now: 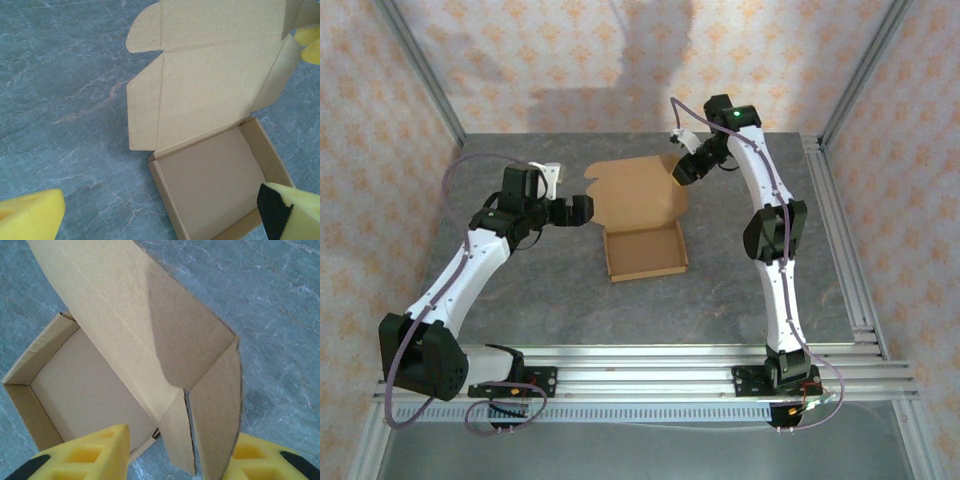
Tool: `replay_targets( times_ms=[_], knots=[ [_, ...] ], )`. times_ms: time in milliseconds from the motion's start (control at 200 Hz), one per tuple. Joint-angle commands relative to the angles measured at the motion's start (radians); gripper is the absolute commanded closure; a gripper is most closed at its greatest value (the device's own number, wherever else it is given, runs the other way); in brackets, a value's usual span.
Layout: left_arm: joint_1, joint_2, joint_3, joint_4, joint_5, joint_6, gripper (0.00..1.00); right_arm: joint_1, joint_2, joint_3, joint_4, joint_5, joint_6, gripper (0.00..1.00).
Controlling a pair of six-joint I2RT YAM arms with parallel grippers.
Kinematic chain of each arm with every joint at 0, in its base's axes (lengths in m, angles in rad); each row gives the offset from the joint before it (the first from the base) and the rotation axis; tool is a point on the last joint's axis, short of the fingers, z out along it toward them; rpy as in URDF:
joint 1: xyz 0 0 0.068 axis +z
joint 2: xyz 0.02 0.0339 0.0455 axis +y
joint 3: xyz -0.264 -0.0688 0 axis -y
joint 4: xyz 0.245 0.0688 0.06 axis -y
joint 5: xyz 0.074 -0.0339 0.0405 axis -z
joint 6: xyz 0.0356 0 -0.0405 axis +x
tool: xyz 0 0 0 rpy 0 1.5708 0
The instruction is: Fold the paper box
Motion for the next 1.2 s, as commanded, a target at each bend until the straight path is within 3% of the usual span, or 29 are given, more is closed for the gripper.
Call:
replay_targets(
  times_ms=[0, 170, 551, 691, 796, 896, 1111, 1196],
  knots=[
    [0.007, -0.014, 0.025, -0.029, 0.019, 0.030, 0.00, 0.003, 0.015, 0.031, 0.036, -0.024, 0.017, 0.68],
    [0.007, -0.022, 0.024, -0.033, -0.003, 0.038, 0.00, 0.003, 0.016, 0.029, 0.029, -0.021, 0.009, 0.75],
    [0.007, -0.050, 0.020, -0.038, -0.029, 0.043, 0.00, 0.001, 0.030, 0.028, 0.018, -0.016, 0.005, 0.77],
    [0.007, -0.051, 0.018, -0.027, -0.029, 0.037, 0.00, 0.002, 0.024, 0.029, 0.019, -0.016, 0.005, 0.87],
    [0.007, -0.048, 0.017, -0.017, -0.025, 0.036, 0.00, 0.003, 0.021, 0.029, 0.021, -0.019, 0.002, 0.89],
    [0.007, -0.045, 0.015, -0.005, -0.029, 0.029, 0.00, 0.003, 0.020, 0.029, 0.008, -0.012, -0.016, 1.00],
    [0.007, 0.022, 0.055, -0.011, -0.146, 0.039, 0.00, 0.008, -0.024, 0.011, -0.022, 0.000, -0.093, 1.00],
    [0.007, 0.074, 0.099, -0.015, -0.109, 0.101, 0.00, 0.013, -0.046, -0.005, -0.025, 0.007, -0.111, 1.00]
  ],
)
